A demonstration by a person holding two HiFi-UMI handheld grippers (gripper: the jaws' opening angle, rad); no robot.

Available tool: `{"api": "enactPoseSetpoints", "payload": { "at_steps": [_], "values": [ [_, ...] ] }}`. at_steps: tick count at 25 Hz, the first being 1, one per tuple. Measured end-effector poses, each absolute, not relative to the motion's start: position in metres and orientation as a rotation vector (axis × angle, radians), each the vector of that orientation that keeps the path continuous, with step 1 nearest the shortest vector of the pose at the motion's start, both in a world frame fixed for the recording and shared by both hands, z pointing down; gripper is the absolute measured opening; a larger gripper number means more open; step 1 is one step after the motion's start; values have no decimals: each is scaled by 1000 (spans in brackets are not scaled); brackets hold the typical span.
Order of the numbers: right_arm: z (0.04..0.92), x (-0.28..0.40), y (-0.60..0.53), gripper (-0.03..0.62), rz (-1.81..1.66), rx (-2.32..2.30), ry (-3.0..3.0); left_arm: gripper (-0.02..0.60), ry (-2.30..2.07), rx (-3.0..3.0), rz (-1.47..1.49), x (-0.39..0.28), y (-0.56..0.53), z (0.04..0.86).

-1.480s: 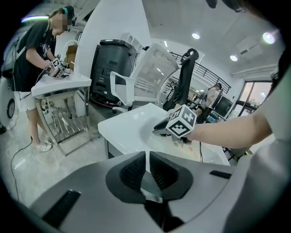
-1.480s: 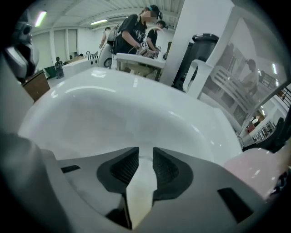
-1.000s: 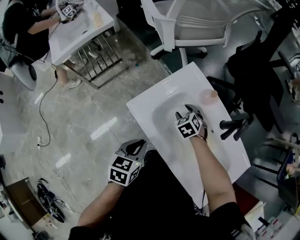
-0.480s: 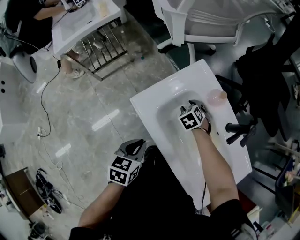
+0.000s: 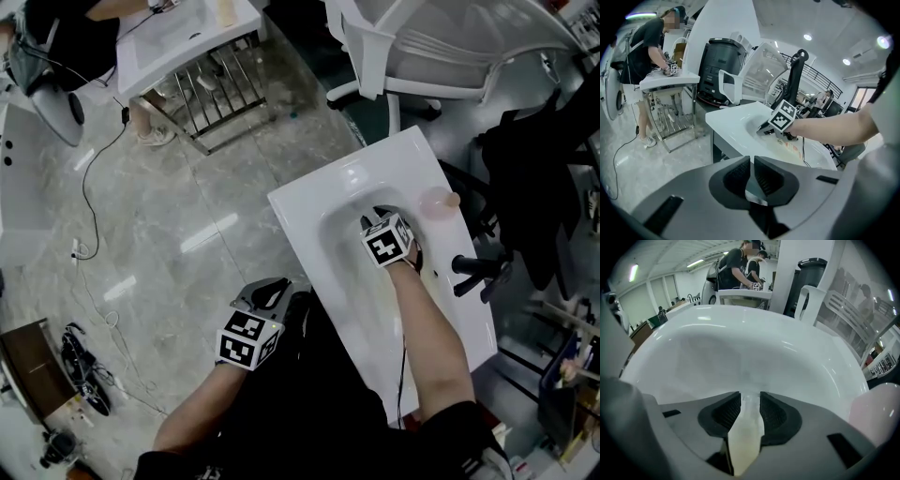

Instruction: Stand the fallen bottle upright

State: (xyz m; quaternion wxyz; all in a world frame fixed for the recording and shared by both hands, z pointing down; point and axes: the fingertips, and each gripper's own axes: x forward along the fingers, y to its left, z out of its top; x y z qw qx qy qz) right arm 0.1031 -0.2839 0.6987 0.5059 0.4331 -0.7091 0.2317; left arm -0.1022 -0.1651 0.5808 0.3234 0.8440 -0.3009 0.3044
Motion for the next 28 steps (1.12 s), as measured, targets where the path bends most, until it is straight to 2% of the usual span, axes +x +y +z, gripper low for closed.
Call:
{"api": "enactPoseSetpoints", "payload": {
  "at_steps": [2, 3, 4, 6, 9, 10, 12, 13, 17, 21, 28],
  "values": [
    [677, 98, -283, 130, 552, 1123, -1777, 40, -789, 2220, 796, -103, -167, 579],
    [659, 94, -285, 96, 541, 1178, -1823, 40, -787, 2225, 795, -102, -167, 577],
    [639, 88, -288, 11, 521, 1223, -1869, 40, -782, 2231, 794, -101, -167, 576],
    [616, 78, -288, 12, 470, 1221, -1915, 40, -767, 2246, 795, -98, -166, 572],
    [624, 80, -275, 25, 437, 1125, -1858, 40, -741, 2271, 789, -90, -162, 566],
    [633, 86, -270, 76, 449, 1106, -1825, 40, -732, 2278, 786, -87, -160, 564],
    [655, 98, -263, 223, 497, 1078, -1762, 40, -717, 2284, 785, -85, -156, 564],
    [666, 103, -262, 229, 519, 1063, -1737, 40, -714, 2283, 789, -86, -153, 566],
    [699, 104, -264, 189, 590, 989, -1663, 40, -731, 2258, 805, -95, -146, 575],
    [706, 105, -275, 121, 590, 986, -1609, 40, -771, 2232, 803, -108, -146, 578],
    [704, 83, -271, 120, 607, 923, -1673, 40, -794, 2210, 786, -111, -145, 581]
  ]
}}
